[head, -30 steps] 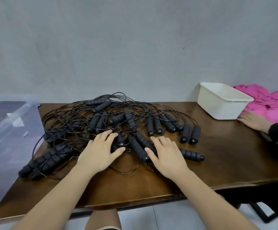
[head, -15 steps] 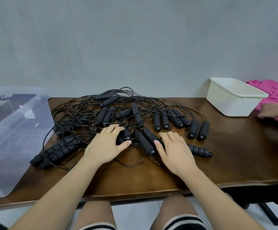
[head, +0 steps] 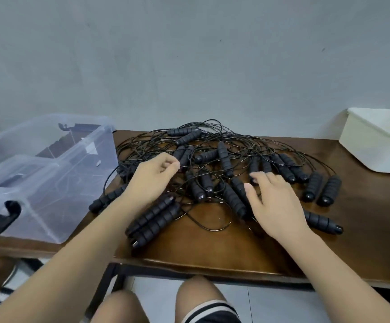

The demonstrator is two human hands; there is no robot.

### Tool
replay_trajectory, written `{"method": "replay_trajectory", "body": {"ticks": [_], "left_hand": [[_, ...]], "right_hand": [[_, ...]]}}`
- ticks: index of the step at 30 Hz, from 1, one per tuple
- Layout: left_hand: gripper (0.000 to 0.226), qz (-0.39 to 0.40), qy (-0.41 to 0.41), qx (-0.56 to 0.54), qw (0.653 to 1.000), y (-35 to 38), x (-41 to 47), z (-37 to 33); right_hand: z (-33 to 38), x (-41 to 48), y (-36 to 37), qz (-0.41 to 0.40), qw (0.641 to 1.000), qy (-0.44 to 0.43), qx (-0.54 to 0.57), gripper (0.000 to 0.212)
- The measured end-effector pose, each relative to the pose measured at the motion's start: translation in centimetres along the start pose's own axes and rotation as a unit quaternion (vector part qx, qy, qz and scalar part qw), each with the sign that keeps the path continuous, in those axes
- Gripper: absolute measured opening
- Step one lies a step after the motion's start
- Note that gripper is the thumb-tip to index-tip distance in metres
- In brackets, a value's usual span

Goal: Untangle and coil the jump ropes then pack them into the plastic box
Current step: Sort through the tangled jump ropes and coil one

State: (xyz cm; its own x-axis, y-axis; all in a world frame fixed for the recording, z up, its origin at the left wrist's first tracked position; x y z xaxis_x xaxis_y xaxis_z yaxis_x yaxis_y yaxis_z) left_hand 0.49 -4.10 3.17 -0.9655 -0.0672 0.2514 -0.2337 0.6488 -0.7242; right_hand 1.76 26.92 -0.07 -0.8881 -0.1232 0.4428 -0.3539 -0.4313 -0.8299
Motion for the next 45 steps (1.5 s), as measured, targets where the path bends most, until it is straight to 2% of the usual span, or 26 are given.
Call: {"method": "replay_trajectory", "body": {"ticks": [4,10,12,14,17,20,22,24,27,29,31,32,35,38,39,42,43,45], "left_hand": [[0.011,0.009,-0.017,0.042,0.999,-1.9,-2.1,1.6],[0.084,0.102,-0.001,0.166,0.981,-0.7,-5.9,3.6],[0.097,0.114,0.001,0.207,0.972,0.4,-6.7,4.0],[0.096,0.092,0.002,0.225,0.97,1.2,-7.0,4.4],[0.082,0.033,0.015,0.247,0.968,1.9,-7.4,4.4],[0.078,-0.015,0.017,0.245,0.969,1.7,-7.2,3.5],[0.076,-0.058,0.018,0.199,0.978,1.1,-6.7,2.5],[0.071,-0.106,0.035,0.13,0.985,0.6,-5.9,0.9],[0.062,-0.134,0.046,0.007,0.99,1.0,-3.1,-1.5],[0.059,-0.139,0.047,-0.049,0.988,2.0,-0.7,-2.6],[0.066,-0.138,0.059,-0.062,0.987,3.5,1.8,-3.2],[0.072,-0.136,0.066,-0.06,0.987,4.4,3.1,-3.5],[0.083,-0.097,0.087,-0.074,0.989,6.5,5.6,-4.7],[0.072,-0.004,0.157,-0.12,0.98,6.6,6.4,-4.8],[0.064,0.017,0.182,-0.134,0.974,6.5,6.4,-4.2],[0.05,-0.012,0.195,-0.16,0.968,5.7,6.2,-2.3],[0.053,-0.034,0.195,-0.158,0.968,5.5,6.2,-1.9],[0.076,-0.065,0.224,-0.115,0.966,5.0,6.0,-1.9]], "right_hand": [[4.0,-0.3,1.5,-0.007,0.996,-0.046,0.073,0.038],[9.3,-2.1,5.2,-0.048,0.983,-0.128,0.124,0.019],[10.4,-2.6,6.3,-0.047,0.981,-0.134,0.136,0.018],[10.8,-2.9,7.2,-0.049,0.978,-0.138,0.145,0.016],[11.2,-3.2,7.7,-0.04,0.974,-0.146,0.167,0.013],[11.3,-3.0,7.5,-0.007,0.967,-0.106,0.23,0.024],[11.4,-2.1,7.1,0.025,0.95,-0.053,0.306,0.036],[11.7,-0.7,6.4,0.065,0.911,-0.004,0.407,0.044],[12.1,3.2,5.3,0.085,0.872,0.023,0.482,0.048],[11.8,5.7,4.4,0.097,0.872,0.037,0.479,0.039],[11.1,8.1,4.1,0.111,0.869,0.058,0.479,0.02],[10.7,9.1,4.1,0.116,0.861,0.066,0.491,0.018],[9.4,10.8,4.0,0.097,0.843,0.075,0.525,0.034],[8.2,11.6,3.6,0.037,0.802,0.121,0.584,0.033],[7.7,11.8,3.4,0.022,0.807,0.132,0.575,0.029],[6.6,12.0,2.9,0.023,0.877,0.11,0.467,0.023],[6.4,12.0,2.6,0.047,0.888,0.098,0.447,0.024],[6.4,12.0,1.9,0.139,0.898,0.069,0.412,0.024]]}}
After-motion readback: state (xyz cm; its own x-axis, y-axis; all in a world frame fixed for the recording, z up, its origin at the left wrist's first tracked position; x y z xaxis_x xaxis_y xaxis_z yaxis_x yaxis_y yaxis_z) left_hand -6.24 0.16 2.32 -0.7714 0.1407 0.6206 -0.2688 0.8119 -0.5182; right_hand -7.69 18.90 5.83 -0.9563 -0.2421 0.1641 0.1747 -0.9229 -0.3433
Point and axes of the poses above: each hand's wrist, its own x-axis towards the middle knuckle, its own y-axis out of the palm, z = x × y, the point moved 2 cm from there along x, towards the middle knuckle, and after that the axes turned 7 degrees about x, right-handed, at the moved point
